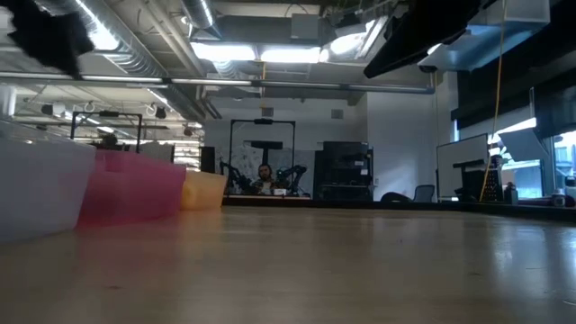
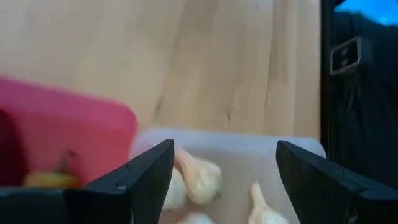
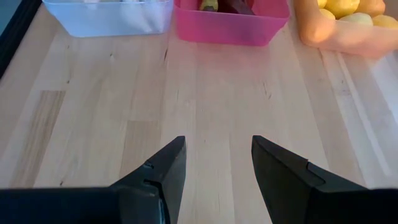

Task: Sort produce into baskets
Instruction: Return to Home Position

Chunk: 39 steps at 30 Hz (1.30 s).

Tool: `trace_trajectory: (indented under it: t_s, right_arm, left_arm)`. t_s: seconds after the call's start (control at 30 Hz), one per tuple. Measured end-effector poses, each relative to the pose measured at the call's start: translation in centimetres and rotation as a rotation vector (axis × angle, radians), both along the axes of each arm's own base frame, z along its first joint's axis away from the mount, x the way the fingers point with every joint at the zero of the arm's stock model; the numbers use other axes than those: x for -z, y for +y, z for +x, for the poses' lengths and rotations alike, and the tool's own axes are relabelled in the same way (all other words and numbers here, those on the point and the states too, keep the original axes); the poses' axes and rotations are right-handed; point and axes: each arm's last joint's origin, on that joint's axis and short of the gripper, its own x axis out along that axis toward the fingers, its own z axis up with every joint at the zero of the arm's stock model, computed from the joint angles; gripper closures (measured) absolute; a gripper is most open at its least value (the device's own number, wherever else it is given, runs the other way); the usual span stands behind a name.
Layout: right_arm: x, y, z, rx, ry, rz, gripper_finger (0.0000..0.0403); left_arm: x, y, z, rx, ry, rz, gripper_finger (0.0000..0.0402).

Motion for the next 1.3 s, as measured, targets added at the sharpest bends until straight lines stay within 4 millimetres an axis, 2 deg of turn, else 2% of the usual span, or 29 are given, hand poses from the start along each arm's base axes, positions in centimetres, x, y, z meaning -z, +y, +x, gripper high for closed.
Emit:
trace_trajectory:
  t_s: [0.2, 0.43, 0.73, 0.87, 1.03, 1.3]
  right_arm:
    - [0.0, 0.0, 0.0, 0.001, -0.002, 0.000, 0.0226]
    - [0.0, 0.0, 0.0, 0.005, -0.002, -0.004, 0.0226]
    - [0.0, 0.0, 0.0, 0.004, -0.001, -0.005, 0.0226]
    - [0.0, 0.0, 0.0, 0.004, -0.001, -0.004, 0.0226]
    - [0.0, 0.0, 0.0, 0.004, -0.005, -0.003, 0.0226]
    - [-0.1, 0.0, 0.1, 0.004, -0.010, -0.002, 0.0226]
  left_arm:
    - [-1.6, 2.1, 0.2, 0.012, -0.115, 0.131, 0.0125]
    - [-2.3, 4.4, 1.7, 0.060, -0.185, 0.277, 0.0128]
    - [-2.7, 6.3, 3.1, 0.131, -0.245, 0.351, 0.0193]
    - [-2.0, 7.5, 2.5, 0.110, -0.261, 0.377, 0.0224]
    - [-0.4, 9.3, 0.7, 0.038, -0.344, 0.361, 0.0255]
    - [2.5, 11.0, -2.0, -0.018, -0.457, 0.311, 0.0283]
